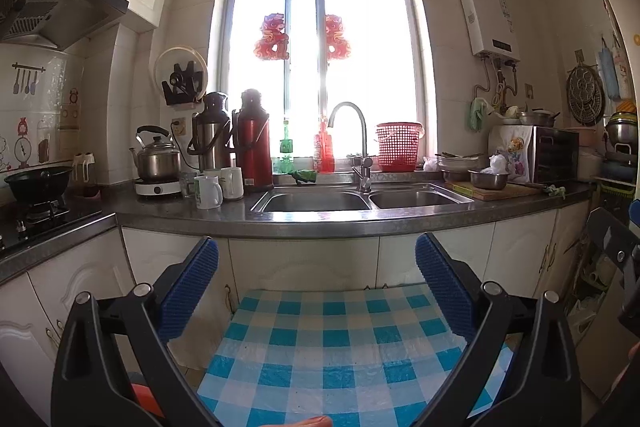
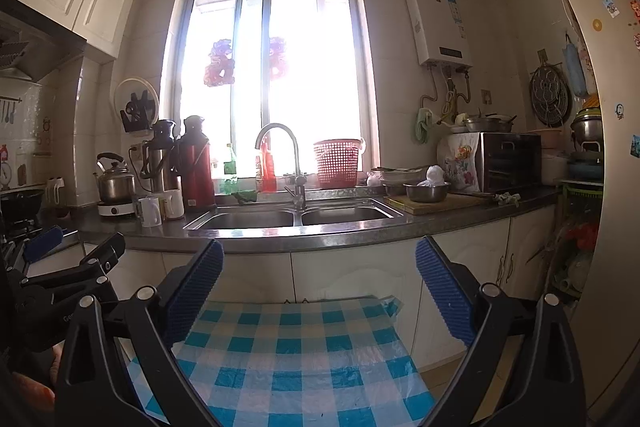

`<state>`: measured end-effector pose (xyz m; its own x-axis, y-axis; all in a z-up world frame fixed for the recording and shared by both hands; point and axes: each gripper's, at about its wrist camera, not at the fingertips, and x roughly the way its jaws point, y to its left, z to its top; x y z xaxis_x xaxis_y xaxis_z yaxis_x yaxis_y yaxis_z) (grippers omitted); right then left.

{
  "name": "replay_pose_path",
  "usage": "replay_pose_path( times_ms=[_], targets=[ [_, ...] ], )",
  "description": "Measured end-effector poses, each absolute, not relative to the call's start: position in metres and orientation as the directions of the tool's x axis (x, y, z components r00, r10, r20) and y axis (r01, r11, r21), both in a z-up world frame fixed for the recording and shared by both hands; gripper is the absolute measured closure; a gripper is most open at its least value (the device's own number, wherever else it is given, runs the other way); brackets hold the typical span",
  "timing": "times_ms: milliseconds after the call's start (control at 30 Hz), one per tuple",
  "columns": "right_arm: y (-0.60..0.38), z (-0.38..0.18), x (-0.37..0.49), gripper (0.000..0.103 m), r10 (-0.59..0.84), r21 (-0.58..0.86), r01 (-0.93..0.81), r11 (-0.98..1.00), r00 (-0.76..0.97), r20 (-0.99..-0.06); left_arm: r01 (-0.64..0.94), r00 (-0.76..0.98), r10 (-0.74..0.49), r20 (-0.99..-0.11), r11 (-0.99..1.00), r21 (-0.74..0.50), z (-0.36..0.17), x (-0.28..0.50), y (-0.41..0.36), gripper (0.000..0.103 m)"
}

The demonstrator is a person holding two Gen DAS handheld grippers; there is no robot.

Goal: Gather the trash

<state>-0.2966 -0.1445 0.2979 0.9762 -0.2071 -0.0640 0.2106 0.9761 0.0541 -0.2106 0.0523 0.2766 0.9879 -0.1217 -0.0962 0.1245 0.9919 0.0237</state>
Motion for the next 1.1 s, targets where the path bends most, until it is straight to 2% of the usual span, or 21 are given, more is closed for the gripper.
replay_pose_path(
  times_ms=[467, 1100],
  targets=[
    [-0.133, 0.298, -0.295, 0.007, -0.207, 0.025, 0.208, 0.978, 0.977, -0.054, 0.114, 0.990, -0.112, -0.086, 0.993, 0.020, 0.276, -0.214, 0.061, 0.004],
    [-0.127, 0.287, -0.276, 0.006, -0.194, -0.002, 0.194, 0.981, 0.977, -0.087, 0.112, 0.986, -0.109, -0.126, 0.994, 0.012, 0.265, -0.195, 0.066, 0.004]
  ],
)
